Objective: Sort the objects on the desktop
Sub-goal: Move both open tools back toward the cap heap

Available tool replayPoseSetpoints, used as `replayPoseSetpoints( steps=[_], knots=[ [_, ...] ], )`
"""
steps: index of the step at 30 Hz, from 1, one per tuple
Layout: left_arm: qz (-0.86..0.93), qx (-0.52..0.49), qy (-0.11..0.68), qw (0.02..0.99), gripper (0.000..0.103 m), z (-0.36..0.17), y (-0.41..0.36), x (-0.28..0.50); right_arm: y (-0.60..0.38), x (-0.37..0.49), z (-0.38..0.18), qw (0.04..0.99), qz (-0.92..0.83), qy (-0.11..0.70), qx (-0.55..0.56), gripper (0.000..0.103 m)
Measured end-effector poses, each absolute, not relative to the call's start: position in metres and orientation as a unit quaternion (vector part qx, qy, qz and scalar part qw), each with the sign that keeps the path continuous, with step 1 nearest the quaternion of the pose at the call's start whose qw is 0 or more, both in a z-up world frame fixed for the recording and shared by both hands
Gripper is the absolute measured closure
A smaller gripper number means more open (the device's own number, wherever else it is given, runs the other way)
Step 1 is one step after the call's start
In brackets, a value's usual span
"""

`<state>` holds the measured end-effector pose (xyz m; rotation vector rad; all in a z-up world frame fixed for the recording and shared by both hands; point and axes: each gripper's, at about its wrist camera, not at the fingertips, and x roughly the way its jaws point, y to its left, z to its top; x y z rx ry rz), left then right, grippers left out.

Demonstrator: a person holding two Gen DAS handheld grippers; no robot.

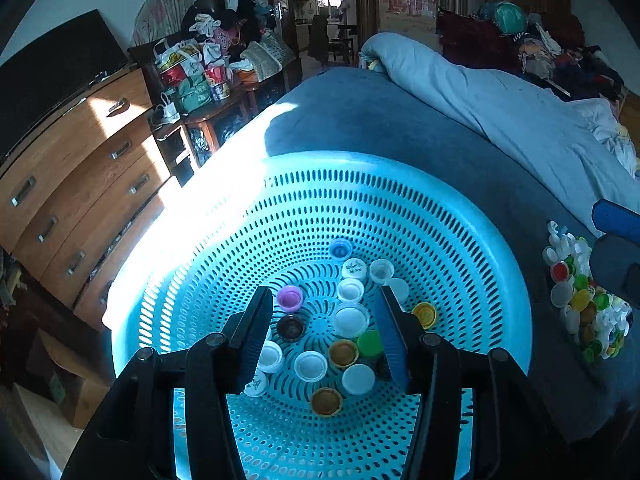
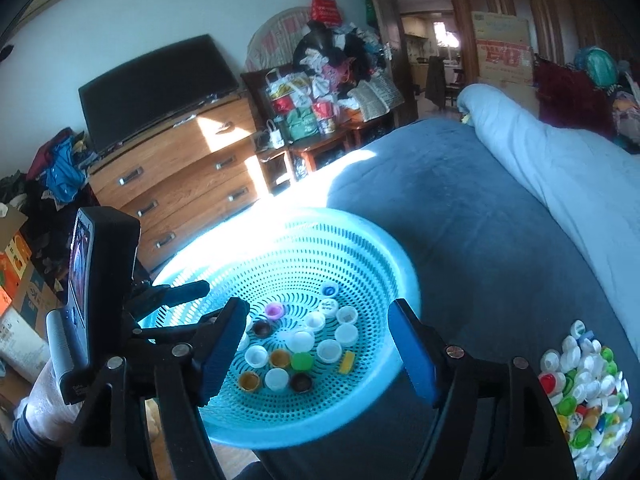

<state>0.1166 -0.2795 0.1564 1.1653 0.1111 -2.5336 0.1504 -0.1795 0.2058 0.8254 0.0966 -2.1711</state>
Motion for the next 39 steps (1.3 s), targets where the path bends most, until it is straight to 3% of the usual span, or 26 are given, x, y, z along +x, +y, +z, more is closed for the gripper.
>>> replayPoseSetpoints(
  steps=[4,7,21,31,39],
  knots=[
    [-0.905,0.395,0.025,0.154,0.056,0.169,-0.251,0.115,-0.139,0.158,0.209,0.37,-0.874,0.032,0.312,0.024],
    [-0.914,0.382,0.011,0.138,0.049,0.177,-0.223,0.111,-0.108,0.162,0.209,0.346,-0.885,0.023,0.311,0.022],
    [-0.927,0.365,-0.07,0.043,0.048,0.193,-0.087,0.102,0.035,0.181,0.189,0.243,-0.914,-0.021,0.324,0.019],
    [-0.918,0.383,-0.108,-0.006,0.048,0.182,-0.008,0.093,0.117,0.192,0.167,0.181,-0.923,-0.047,0.336,0.015],
    [-0.899,0.424,-0.1,-0.031,0.048,0.143,0.02,0.074,0.181,0.195,0.123,0.12,-0.917,-0.058,0.375,0.01]
  ],
)
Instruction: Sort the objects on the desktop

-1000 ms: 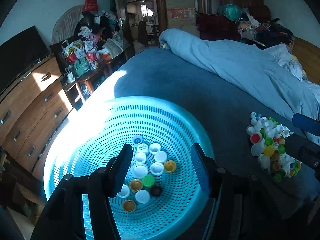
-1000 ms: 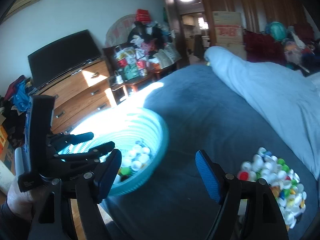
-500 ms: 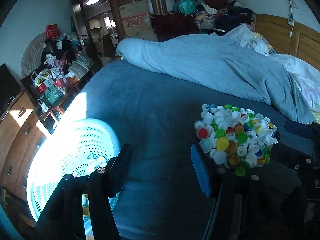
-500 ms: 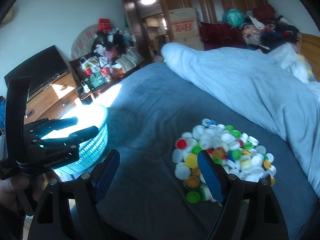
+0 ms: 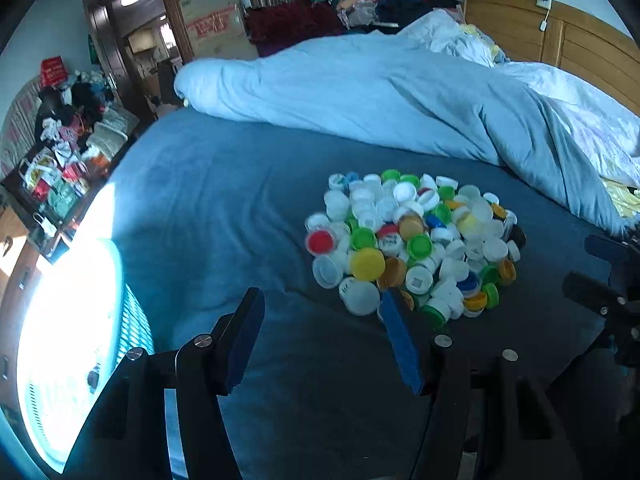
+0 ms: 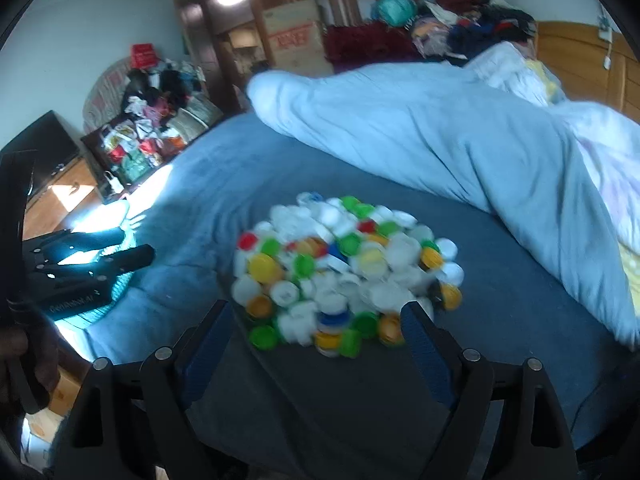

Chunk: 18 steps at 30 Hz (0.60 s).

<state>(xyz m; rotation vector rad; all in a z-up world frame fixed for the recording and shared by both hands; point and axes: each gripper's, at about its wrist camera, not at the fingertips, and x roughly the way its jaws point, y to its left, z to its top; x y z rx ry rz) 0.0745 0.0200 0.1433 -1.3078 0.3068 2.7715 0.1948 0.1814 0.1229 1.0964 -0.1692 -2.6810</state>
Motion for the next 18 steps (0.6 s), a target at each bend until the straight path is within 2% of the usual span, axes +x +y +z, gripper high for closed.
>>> replayPoseSetpoints(
  steps=[11,18],
  knots=[
    [0.885,-0.464,0.038,-0.005,0.048,0.036,-0.009,0.054,0.252,0.161,0.063,0.036,-0.902,-0.047,0.427,0.008],
    [0.895,-0.444,0.039,-0.013,0.046,0.013,-0.01,0.045,0.278,0.128,0.023,0.029,-0.9,-0.04,0.433,0.007]
  ],
)
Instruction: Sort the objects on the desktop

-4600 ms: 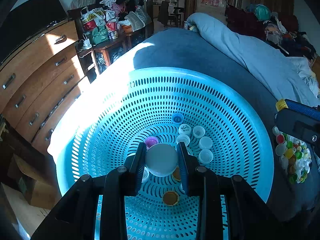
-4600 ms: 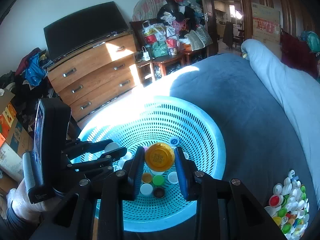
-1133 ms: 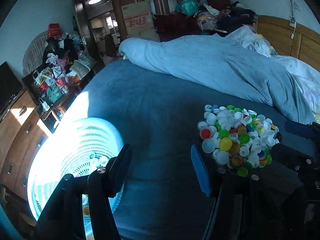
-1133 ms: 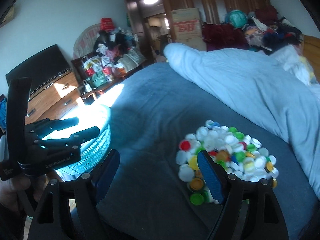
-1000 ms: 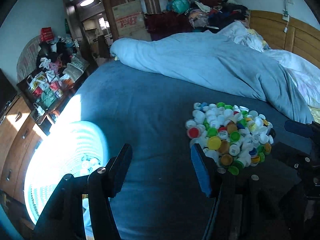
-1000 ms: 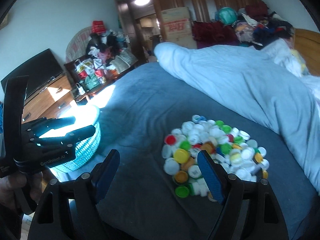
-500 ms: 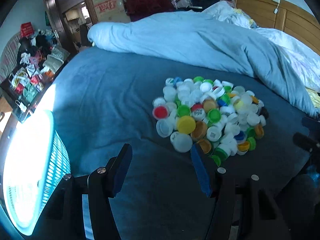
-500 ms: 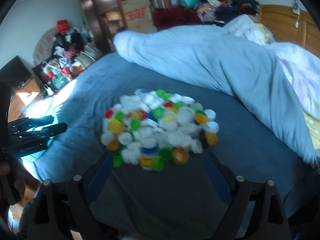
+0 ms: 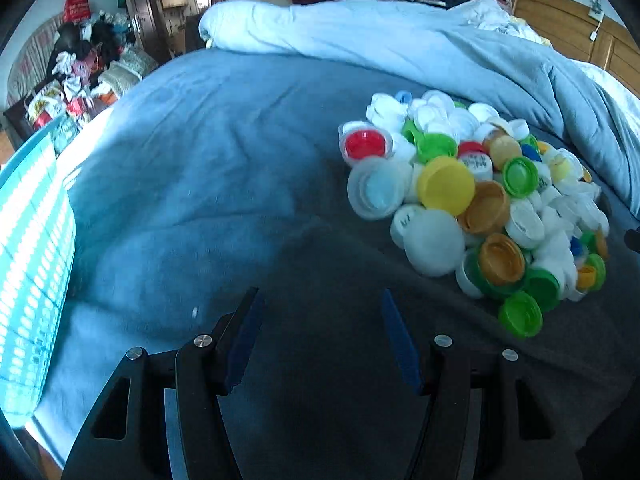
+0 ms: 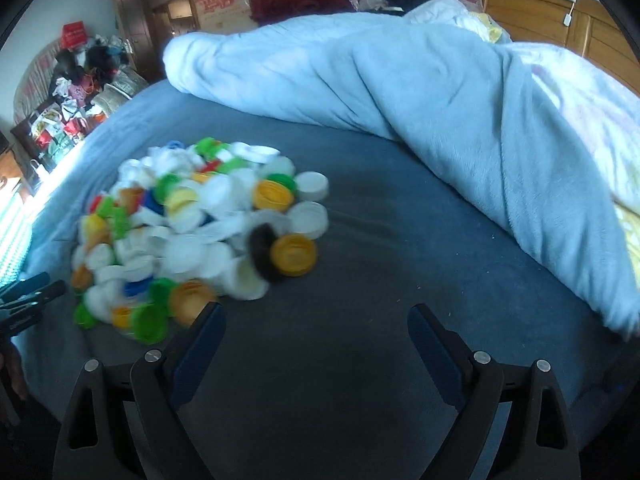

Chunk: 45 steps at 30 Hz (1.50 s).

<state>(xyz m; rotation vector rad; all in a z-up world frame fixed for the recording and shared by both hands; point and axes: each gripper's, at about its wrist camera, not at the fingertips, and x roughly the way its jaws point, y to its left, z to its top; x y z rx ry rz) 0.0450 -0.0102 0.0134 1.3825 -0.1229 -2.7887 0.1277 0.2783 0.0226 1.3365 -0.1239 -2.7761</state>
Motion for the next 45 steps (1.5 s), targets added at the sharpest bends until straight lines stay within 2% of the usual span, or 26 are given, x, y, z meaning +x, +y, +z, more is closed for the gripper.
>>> replayPoseSetpoints(
  steps=[2,9,13,45],
  knots=[
    [-0.899,0.436,-0.038,0.017,0.037,0.011,-0.012,0.039,0.282,0.119,0.012,0.03,-0.898,-0.04,0.438,0.007],
    [-0.905,0.423,-0.032,0.033,0.028,0.007,-0.017,0.027,0.284,0.105,0.006,0.044,-0.914,-0.02,0.403,0.001],
    [-0.897,0.439,-0.038,0.036,0.002,-0.001,-0.014,0.015,0.286,0.097,-0.007,0.048,-0.904,-0.009,0.424,0.0],
    [-0.9,0.434,-0.023,0.031,0.001,-0.003,-0.012,0.011,0.281,0.097,-0.01,0.038,-0.904,0.008,0.426,0.0]
  ],
)
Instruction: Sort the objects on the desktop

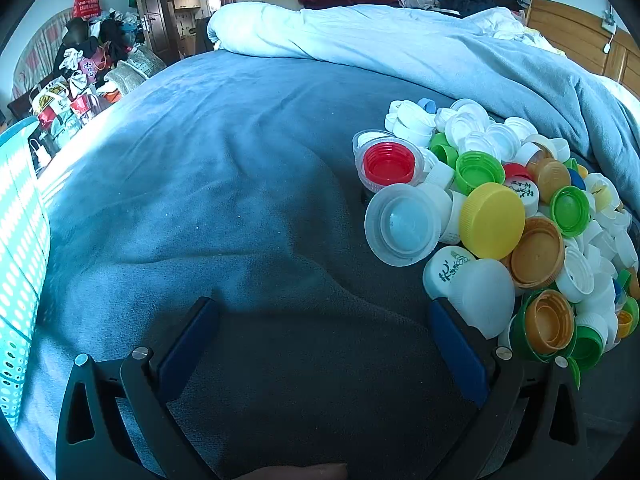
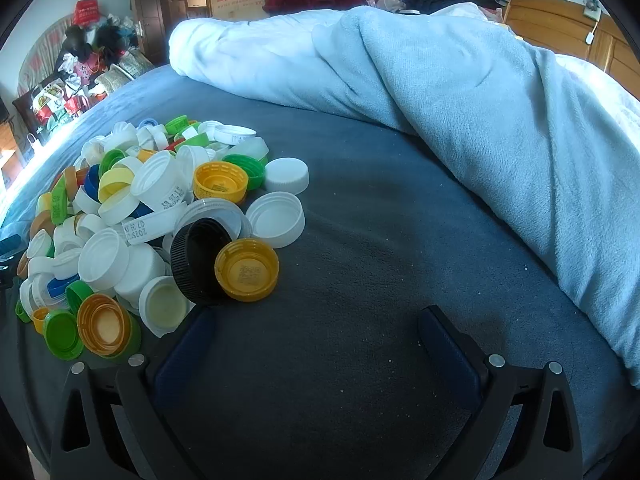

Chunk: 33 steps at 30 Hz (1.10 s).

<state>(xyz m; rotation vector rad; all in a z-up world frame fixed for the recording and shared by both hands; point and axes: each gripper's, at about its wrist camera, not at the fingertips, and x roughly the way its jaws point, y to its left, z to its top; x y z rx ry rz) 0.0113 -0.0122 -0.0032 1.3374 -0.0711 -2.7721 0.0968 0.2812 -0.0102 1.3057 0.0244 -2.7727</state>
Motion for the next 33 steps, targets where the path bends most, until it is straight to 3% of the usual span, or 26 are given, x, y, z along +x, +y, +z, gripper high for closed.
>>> replayPoseSetpoints(
  steps=[33],
  knots=[
    [-0.9,0.434,-0.023,0.032,0.001,-0.0042,-0.012,0.013,0.2813,0.0981,-0.0118,0.036,-0.904,0.01,0.427,0.0]
  ],
)
